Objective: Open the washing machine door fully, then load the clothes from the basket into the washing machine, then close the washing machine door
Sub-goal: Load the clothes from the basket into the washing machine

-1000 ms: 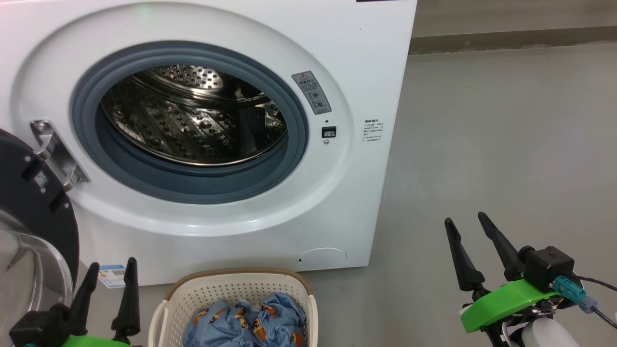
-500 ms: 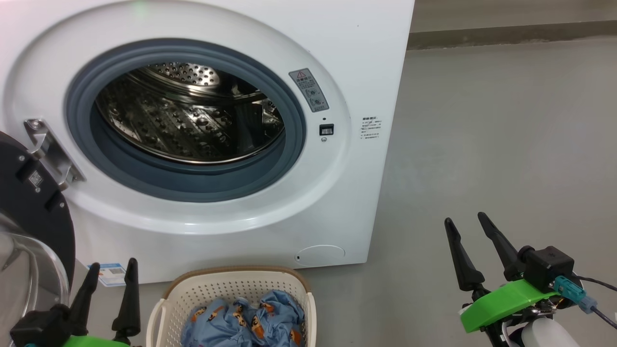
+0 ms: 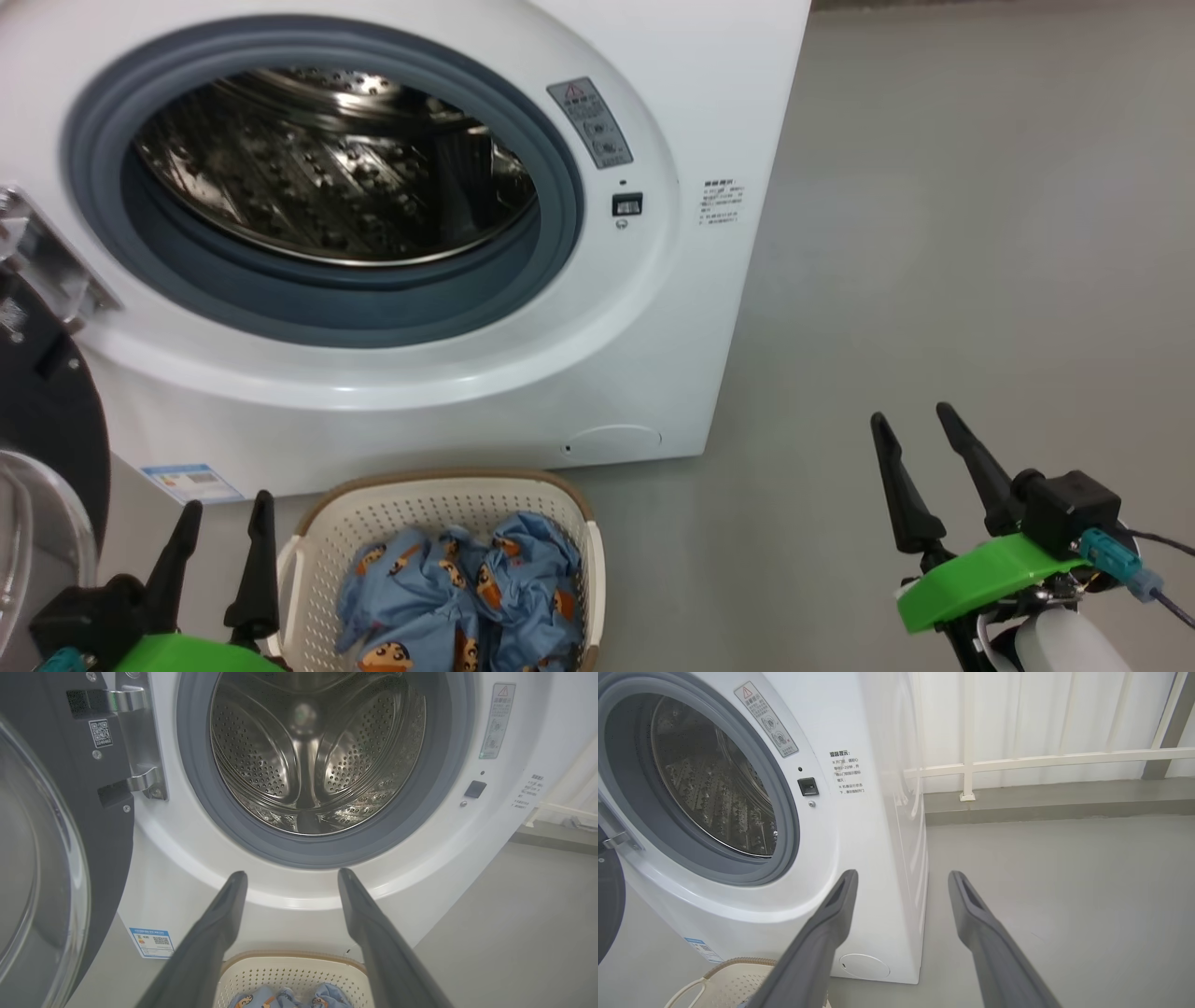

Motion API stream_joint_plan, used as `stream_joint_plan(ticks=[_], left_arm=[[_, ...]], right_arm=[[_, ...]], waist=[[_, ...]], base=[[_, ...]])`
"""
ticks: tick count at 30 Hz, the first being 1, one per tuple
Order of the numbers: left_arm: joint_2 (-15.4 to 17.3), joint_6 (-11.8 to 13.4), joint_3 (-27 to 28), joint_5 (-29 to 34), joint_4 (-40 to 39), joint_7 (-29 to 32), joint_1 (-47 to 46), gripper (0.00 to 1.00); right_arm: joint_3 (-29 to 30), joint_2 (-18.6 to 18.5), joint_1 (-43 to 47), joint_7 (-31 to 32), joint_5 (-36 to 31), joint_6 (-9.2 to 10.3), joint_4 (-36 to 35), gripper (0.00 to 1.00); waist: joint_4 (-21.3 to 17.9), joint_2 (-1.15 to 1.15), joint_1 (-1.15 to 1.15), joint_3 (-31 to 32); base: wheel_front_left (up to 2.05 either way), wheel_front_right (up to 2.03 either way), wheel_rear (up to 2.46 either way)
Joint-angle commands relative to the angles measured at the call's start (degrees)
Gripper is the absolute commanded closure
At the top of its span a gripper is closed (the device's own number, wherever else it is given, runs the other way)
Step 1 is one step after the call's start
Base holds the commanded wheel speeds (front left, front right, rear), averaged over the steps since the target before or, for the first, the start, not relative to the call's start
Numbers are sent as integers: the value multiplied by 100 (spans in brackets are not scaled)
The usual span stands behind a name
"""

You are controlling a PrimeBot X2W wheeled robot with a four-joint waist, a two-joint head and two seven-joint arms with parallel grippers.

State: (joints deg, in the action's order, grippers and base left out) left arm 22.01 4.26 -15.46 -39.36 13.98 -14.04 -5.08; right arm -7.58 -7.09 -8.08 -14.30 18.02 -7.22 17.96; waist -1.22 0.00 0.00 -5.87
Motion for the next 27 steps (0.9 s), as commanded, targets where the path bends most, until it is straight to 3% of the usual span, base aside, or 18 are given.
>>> stream_joint_plan(ticks=[1,11,27], left_arm=[[129,-30,196,-34,-53,14,-288,0],[140,-402,39,-80,608,90,-858,0],[19,-1054,-558,-24,2524,415,-2052,0]], right_arm=[[-97,-5,-245,-70,-45,-26,-136,0],[-10,242,-499,-70,-295,-26,-271,0],[103,417,-927,-70,-566,-26,-604,0]], waist=[[-50,0,0,-201],[-224,0,0,-1123],[-553,0,0,-2320]], base=[[0,0,0],[0,0,0],[0,0,0]])
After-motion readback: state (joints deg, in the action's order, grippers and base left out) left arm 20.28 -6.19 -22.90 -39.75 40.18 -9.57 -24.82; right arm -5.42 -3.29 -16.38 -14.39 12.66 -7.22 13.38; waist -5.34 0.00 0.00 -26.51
